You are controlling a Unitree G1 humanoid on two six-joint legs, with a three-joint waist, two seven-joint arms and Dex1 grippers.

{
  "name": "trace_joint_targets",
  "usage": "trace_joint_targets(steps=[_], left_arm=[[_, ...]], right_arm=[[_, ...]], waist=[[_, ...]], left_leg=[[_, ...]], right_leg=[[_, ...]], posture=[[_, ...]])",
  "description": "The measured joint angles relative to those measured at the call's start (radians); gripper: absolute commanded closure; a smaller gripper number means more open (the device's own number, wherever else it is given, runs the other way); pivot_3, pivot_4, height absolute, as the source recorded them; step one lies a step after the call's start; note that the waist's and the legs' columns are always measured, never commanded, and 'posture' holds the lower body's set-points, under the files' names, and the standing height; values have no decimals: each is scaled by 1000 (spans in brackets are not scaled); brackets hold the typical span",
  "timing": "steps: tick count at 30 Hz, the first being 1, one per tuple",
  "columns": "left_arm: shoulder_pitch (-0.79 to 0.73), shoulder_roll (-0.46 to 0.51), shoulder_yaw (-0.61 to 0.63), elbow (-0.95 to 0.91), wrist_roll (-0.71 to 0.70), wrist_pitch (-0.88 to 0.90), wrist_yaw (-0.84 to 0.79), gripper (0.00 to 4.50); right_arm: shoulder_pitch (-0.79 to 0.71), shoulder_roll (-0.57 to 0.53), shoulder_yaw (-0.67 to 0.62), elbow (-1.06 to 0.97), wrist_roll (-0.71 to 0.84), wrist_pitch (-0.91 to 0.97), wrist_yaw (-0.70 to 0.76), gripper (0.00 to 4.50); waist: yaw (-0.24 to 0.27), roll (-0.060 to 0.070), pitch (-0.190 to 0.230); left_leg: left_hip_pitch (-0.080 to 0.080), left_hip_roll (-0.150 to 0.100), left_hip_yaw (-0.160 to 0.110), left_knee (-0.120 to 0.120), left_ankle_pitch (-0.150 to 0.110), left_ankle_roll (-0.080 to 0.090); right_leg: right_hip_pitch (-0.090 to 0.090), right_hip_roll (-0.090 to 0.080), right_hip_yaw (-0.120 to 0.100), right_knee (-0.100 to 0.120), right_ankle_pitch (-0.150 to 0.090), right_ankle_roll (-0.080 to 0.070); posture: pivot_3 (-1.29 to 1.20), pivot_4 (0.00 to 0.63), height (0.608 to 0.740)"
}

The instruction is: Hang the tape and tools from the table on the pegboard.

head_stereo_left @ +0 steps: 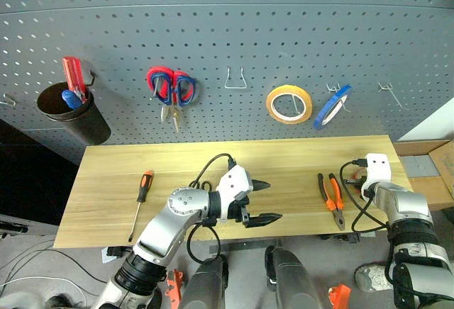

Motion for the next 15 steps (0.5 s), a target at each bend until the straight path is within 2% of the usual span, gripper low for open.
trace_joint_targets(steps=[3, 6, 11, 15], left_arm=[[-29, -19, 16, 18, -16, -15, 4, 454], [-67, -42, 27, 65, -22, -51, 5, 454], [-112, -102, 52, 193, -21, -185, 18, 454], [-132, -153, 128, 277, -31, -281, 58, 454]], right_arm=[[45, 0, -31, -145, 1, 72, -53, 4467], [106, -1, -74, -413, 14, 179, -74, 4467], [264, 18, -152, -861, 88, 327, -49, 4467], [387, 52, -187, -1092, 147, 314, 3, 4467]], waist=[[-2, 4, 1], [-9, 8, 0], [-17, 10, -1], [-34, 10, -1]], left_leg=[[-9, 0, 1, 2, 2, -4], [-21, 1, 0, 10, 2, -4], [-23, 0, 0, 14, 1, -4], [-23, 0, 2, 17, 1, -4]], right_leg=[[-10, 0, 0, 2, 2, 0], [-19, 1, -1, 4, 2, 0], [-18, 1, -2, 3, 4, 3], [-17, 1, -1, 1, 7, 8]], posture=[[-174, 331, 740], [-224, 320, 740], [-317, 296, 740], [-360, 283, 740]])
